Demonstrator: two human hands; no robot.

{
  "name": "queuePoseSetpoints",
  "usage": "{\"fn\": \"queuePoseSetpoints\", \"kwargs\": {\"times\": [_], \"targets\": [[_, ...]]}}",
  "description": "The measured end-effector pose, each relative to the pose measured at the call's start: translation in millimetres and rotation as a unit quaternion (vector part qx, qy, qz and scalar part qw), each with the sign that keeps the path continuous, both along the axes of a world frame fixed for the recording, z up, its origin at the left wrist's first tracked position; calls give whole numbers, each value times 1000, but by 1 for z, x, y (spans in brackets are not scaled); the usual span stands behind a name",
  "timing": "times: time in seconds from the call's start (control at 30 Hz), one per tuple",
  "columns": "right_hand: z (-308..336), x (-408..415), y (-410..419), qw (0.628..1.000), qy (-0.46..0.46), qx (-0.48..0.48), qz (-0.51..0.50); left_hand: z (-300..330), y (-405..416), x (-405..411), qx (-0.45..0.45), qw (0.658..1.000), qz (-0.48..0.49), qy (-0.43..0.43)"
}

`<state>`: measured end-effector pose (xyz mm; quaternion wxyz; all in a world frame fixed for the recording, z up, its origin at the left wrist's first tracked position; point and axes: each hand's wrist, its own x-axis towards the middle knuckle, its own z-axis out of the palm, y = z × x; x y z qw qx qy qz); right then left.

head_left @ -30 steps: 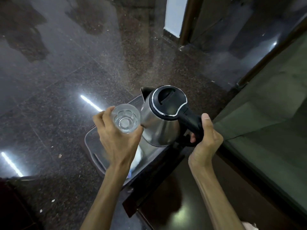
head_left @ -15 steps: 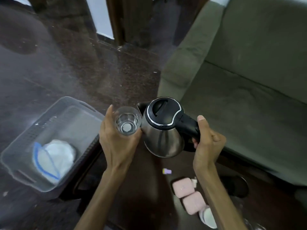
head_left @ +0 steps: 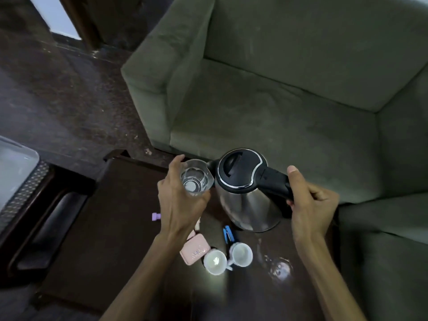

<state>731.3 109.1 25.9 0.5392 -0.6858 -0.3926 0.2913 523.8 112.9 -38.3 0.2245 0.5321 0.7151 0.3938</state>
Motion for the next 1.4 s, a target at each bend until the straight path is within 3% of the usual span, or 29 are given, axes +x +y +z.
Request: {"fn": "queuePoseSetpoints", "kwargs": {"times": [0.23,0.37,0.6,0.87,1.4], "targets": [[13,50,-8,986,-154,-62,29,-21,-12,52,-9,999,-37,19],[20,56,-8,959,-271,-56,66,-36,-22,67,-22,998,-52,10],[19,47,-7,909,-391,-87,115,-64,-34,75,-57,996,-74,13],[15,36,-3,876,-449,-110,136,-80,-43,71,-65,994,-83,3],[19,24,1,854,-480,-133,151,-86,-50,70,-99,991,-85,-16]]}}
